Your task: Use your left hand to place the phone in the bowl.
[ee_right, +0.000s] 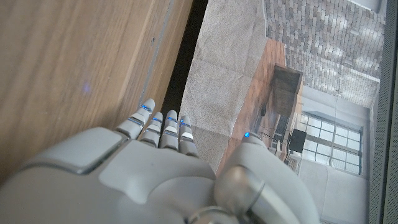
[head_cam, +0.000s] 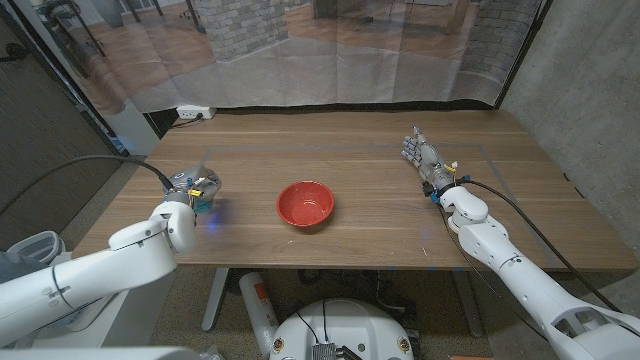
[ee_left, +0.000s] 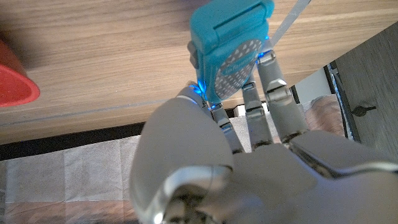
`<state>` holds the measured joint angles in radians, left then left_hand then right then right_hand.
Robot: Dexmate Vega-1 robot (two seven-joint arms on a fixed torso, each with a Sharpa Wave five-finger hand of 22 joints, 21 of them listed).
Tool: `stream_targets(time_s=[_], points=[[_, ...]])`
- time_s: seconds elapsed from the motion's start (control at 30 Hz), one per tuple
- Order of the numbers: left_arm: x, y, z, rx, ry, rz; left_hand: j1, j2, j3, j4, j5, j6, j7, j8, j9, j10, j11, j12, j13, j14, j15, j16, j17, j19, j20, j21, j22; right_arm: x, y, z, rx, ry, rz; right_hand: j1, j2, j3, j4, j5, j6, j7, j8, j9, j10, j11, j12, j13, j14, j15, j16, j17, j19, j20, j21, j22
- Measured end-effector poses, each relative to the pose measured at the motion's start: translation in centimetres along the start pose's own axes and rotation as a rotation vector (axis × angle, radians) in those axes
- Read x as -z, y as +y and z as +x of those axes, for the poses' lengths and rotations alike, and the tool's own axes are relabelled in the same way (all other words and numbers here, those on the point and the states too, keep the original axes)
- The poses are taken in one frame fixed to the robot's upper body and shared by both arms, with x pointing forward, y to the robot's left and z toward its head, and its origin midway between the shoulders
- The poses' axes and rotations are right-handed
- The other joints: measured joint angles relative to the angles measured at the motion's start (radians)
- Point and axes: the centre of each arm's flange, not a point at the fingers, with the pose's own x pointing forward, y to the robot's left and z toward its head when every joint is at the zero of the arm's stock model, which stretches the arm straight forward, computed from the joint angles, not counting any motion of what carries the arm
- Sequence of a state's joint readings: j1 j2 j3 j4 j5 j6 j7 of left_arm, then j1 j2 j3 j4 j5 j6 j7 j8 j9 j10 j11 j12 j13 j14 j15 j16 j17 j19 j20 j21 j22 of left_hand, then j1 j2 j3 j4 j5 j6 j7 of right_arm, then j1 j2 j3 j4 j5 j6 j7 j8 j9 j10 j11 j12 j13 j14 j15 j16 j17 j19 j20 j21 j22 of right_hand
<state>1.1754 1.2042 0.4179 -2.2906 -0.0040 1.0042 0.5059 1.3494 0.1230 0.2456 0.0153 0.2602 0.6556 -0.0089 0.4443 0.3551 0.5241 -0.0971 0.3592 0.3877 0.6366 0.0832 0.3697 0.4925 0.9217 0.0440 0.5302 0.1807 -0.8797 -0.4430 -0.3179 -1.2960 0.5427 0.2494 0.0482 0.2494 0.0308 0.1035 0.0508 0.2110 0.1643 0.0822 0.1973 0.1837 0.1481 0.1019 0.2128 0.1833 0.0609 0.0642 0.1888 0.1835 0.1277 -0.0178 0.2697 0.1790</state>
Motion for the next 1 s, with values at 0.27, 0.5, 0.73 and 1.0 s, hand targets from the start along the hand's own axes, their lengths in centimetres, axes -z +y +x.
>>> stream_targets(time_s=[0.27,0.5,0.73,1.0], points=[[-1.1,0.5,0.3,-0.007,-0.060,0.010,0.000,0.000,0.000,0.000,0.000,0.004,-0.004,0.000,0.000,0.008,-0.003,0.000,0.005,0.002,0.002,-0.001,0.006,-0.002,-0.005,0.000,0.000,-0.1,-0.2,-0.3,0.010,-0.003,0.004,0.000,0.000,0.000,0.000,0.000,0.000,0.000,0.000,0.000,0.000,0.000,0.000,0.000,0.000,0.000,0.000,0.000,0.000,0.000,0.000,0.000],[-2.0,0.7,0.7,-0.012,-0.110,0.017,0.000,0.000,0.004,0.004,0.000,0.015,-0.004,0.000,0.000,0.015,-0.010,0.000,0.009,0.002,0.002,-0.004,0.013,-0.004,-0.007,0.004,0.000,-0.3,-0.2,-0.5,0.016,-0.007,0.006,0.000,0.000,0.000,0.000,0.000,0.000,0.000,0.000,0.000,0.000,0.000,0.000,0.000,0.000,0.000,0.000,0.000,0.000,0.000,-0.004,0.000],[-3.0,0.9,1.0,-0.019,-0.164,0.034,0.000,0.000,0.004,0.004,0.000,0.022,-0.011,0.008,0.000,0.019,-0.014,0.004,0.014,0.002,0.002,-0.004,0.020,-0.003,-0.022,0.007,0.000,-0.5,-0.2,-0.5,0.021,-0.007,0.009,0.000,0.000,0.000,0.000,0.000,0.000,0.000,0.000,0.000,0.000,0.000,0.000,0.000,0.000,0.000,0.000,0.000,0.004,-0.004,-0.004,0.000],[-3.9,1.1,1.2,-0.030,-0.216,0.049,0.000,0.000,0.004,0.004,-0.001,0.027,-0.016,0.008,-0.003,0.022,-0.017,0.004,0.018,0.005,0.005,0.002,0.031,0.028,-0.053,0.007,-0.001,-0.5,-0.2,-0.5,0.025,-0.006,0.012,0.000,0.000,0.000,0.000,0.000,0.000,0.000,0.000,0.000,0.000,0.000,0.000,0.000,0.000,0.000,0.000,0.000,0.004,-0.004,-0.007,0.000]])
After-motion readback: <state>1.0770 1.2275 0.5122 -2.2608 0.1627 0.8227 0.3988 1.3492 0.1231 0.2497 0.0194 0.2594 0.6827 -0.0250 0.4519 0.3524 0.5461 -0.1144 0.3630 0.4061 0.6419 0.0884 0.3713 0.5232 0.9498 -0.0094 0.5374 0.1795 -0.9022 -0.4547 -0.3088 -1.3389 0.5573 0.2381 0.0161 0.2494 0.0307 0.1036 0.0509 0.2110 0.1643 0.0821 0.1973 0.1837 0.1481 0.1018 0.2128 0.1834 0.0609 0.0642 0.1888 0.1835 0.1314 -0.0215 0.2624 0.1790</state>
